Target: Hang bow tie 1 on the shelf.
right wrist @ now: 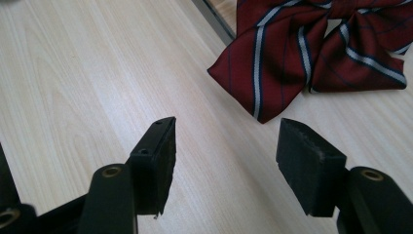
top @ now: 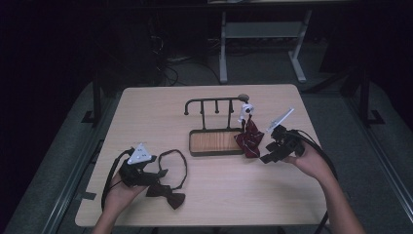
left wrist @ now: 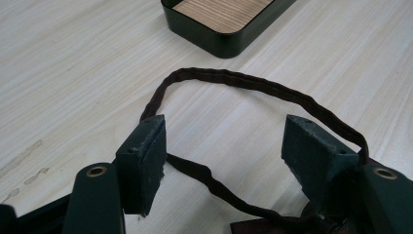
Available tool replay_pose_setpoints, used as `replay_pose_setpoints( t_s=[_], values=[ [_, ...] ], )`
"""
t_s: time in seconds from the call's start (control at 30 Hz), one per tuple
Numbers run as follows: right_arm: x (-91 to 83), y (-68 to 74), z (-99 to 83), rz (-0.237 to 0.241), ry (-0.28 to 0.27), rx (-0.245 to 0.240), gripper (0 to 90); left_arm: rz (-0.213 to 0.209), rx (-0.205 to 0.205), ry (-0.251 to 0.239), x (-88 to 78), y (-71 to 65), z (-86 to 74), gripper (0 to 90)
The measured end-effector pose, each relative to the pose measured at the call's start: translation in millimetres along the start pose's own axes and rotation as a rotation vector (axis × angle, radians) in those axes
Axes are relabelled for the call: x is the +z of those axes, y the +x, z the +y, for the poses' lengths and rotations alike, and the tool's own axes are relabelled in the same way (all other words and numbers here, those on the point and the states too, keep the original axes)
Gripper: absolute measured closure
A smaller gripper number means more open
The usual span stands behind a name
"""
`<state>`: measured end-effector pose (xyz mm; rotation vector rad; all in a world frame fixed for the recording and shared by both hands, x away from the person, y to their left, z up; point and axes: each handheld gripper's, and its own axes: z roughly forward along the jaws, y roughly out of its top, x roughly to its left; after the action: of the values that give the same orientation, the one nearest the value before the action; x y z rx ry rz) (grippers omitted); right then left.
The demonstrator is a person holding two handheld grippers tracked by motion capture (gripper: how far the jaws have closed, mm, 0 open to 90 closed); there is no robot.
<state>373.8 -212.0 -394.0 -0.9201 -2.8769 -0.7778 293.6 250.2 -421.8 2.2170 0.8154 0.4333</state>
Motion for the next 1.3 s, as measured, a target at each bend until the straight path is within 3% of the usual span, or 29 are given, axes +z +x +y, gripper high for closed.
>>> replay_pose_setpoints(
  t_s=[0.33, 0.83, 1.3],
  values=[
    [5.4, 9.2, -11.0, 0.004, -0.005, 0.007, 40.0, -0.01, -0.008, 0.0, 3.0, 0.1, 0.9, 34.1],
    [6.1, 31.7, -26.6, -0.037, -0.016, -0.01, 39.6, -0.01, 0.003, 0.009, 3.6, 1.0, 2.0, 34.5],
    [10.9, 33.2, -33.2, -0.033, -0.019, -0.006, 39.0, -0.011, 0.009, 0.013, 3.5, -1.2, 4.8, 35.8]
  ],
)
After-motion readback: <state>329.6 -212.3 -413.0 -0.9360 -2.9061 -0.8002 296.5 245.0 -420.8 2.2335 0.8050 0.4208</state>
